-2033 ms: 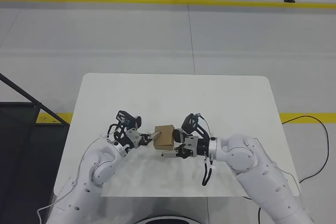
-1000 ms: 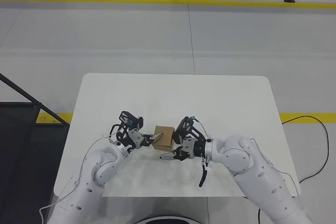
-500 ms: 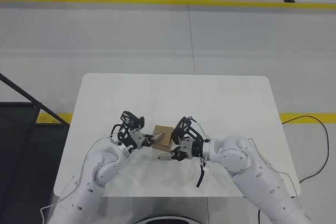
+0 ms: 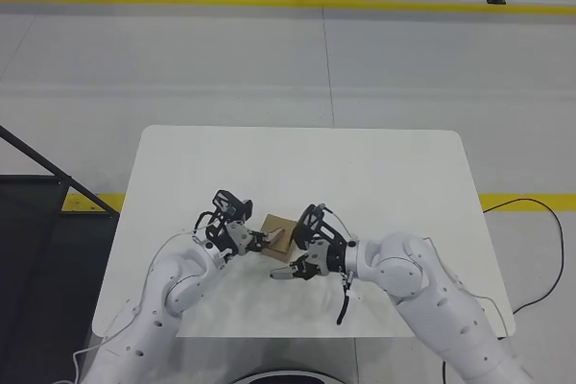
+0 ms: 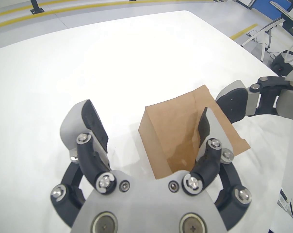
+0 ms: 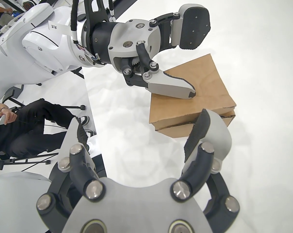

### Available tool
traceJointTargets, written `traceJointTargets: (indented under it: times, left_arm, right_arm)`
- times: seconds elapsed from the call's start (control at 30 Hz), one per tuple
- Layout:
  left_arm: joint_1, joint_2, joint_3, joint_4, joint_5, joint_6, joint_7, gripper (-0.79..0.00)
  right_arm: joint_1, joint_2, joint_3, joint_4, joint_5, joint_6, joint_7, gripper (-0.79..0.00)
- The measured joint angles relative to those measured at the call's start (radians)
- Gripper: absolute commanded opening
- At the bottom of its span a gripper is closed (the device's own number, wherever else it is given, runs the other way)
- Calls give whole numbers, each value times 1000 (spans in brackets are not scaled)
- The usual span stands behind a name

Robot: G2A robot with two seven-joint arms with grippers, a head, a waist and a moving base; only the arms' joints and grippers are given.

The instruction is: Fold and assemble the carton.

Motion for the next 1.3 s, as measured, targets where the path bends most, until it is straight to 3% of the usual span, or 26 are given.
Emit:
traceJointTargets:
  times: [0.73, 1.3]
  left_arm:
    - [-5, 4, 24, -21, 74, -50, 4, 0]
    - [-4, 6, 32, -18, 106, -38, 1, 0]
  right_arm:
    - [-5, 0, -5, -10, -25, -8, 6, 0]
    - [-2, -1, -6, -9, -25, -8, 8, 0]
